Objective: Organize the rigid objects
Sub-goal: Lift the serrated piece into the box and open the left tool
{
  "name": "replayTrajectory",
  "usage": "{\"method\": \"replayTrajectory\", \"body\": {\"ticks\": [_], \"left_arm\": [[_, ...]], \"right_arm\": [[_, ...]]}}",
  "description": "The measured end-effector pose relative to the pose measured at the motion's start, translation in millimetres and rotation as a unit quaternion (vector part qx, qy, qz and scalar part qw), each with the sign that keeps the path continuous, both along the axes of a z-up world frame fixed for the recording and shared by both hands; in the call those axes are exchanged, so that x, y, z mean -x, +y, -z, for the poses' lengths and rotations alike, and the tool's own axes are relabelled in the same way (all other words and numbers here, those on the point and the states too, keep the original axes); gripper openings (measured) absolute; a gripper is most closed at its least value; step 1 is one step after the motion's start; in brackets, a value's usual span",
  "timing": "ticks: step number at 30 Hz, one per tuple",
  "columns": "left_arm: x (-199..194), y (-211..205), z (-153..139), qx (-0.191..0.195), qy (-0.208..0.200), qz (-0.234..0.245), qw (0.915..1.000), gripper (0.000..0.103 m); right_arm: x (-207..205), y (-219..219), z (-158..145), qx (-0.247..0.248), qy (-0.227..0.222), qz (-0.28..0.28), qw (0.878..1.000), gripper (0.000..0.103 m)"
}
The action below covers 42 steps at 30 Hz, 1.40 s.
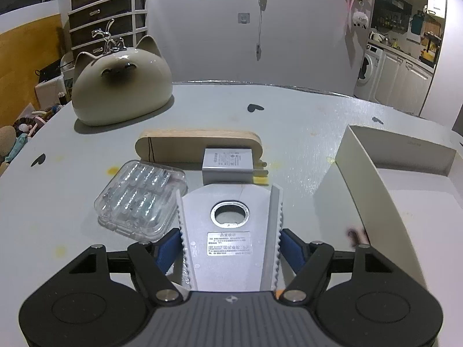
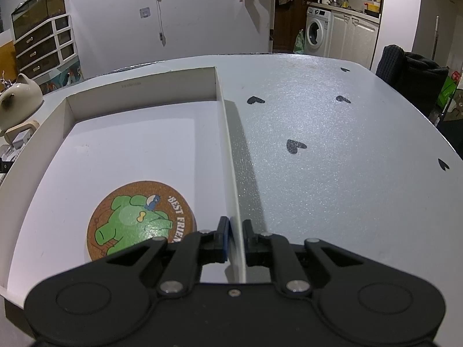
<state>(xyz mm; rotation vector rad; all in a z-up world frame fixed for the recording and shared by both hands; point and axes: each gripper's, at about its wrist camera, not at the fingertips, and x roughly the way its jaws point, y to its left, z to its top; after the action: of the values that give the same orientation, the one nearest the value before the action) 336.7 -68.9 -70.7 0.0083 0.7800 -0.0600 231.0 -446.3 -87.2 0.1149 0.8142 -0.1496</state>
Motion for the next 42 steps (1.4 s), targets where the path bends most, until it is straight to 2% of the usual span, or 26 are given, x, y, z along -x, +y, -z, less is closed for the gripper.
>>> {"method": "replayTrajectory", "body": {"ticks": [5,10,17,25,28,32,36,42], "left_arm": [[8.2,-2.6,-13.8,0.005,-0.026,0.007,0.9996,0.074],[20.8,-8.0,-39.0,0.034,-0.054,0.026,0.9976,0.074],[47.2,-30.6,-77.5,0.075,-0.095,0.079,0.9895,0.074],[69.3,-58.4,-102.0,0.104,-0.119,0.113,0.9809,0.073],[75.4,-72.3,-103.7,0.102,-0.119,0.121,0.9802,0.073],[69.8,-84.8,-103.6,0.14,-0.077,0.143,0.9768,0.073],[76.0,-104.1,-105.2,0.135,-0.08,0.159,0.9747,0.073],[68.6,-130.0,-76.7,0.132,-0.011,0.195,0.9719,0.073]], "right_arm": [[-0.4,0.1,0.7,0.0,0.0,0.002,1.0,0.01],[-2.6,0.7,0.6,0.003,0.006,0.0,1.0,0.01],[-3.5,0.6,0.5,0.004,0.009,-0.001,1.0,0.01],[-3.0,0.9,1.2,0.004,0.007,0.0,1.0,0.01],[-3.0,1.0,1.2,0.004,0.007,-0.001,1.0,0.01],[-2.9,1.2,1.0,0.004,0.007,0.0,1.0,0.01],[-3.0,0.9,0.7,0.004,0.006,0.0,1.0,0.01],[-2.8,0.6,0.8,0.003,0.005,-0.001,1.0,0.01]]}}
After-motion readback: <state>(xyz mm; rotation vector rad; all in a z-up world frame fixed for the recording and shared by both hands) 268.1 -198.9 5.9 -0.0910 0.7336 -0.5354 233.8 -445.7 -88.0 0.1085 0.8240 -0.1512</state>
